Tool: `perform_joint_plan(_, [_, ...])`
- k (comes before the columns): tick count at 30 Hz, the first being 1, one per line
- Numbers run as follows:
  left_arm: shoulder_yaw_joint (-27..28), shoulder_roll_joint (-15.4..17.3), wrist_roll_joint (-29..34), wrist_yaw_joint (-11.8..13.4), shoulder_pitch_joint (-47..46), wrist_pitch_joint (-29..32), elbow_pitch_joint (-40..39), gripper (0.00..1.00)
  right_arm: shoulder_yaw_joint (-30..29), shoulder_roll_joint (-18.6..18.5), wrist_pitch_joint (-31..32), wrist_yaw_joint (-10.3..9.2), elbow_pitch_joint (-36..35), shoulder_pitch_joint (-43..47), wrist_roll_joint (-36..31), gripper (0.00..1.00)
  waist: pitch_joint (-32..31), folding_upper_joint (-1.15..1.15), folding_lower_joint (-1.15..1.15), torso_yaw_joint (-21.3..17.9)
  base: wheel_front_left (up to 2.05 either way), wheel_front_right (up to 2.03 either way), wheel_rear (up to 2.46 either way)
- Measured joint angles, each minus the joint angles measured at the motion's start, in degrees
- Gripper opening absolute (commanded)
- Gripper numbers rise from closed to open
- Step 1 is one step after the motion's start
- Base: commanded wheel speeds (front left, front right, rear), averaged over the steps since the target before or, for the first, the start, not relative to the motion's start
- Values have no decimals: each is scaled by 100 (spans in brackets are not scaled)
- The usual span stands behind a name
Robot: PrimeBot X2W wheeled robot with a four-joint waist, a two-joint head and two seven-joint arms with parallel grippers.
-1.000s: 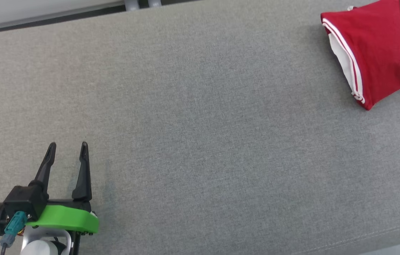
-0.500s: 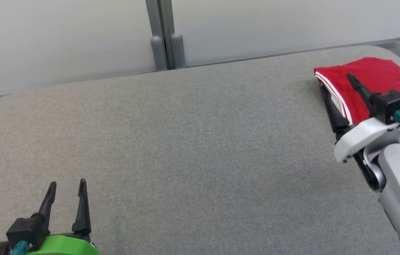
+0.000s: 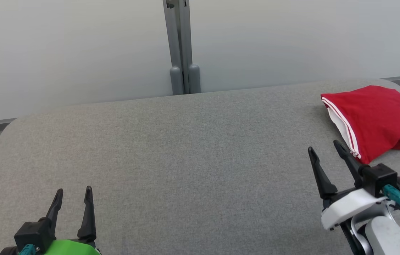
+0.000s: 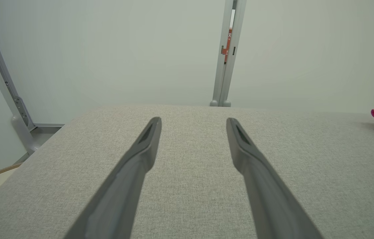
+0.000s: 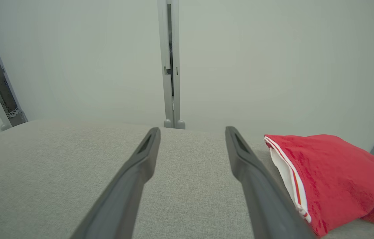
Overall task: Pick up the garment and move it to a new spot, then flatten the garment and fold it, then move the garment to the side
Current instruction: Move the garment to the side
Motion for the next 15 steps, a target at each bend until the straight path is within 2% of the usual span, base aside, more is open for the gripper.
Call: perform_joint_plan(15, [-59,44,-44,-41,-1,9,130,100,-502,444,77,-1,-860,1112,-269,100,-187,0,0,11,0,0,0])
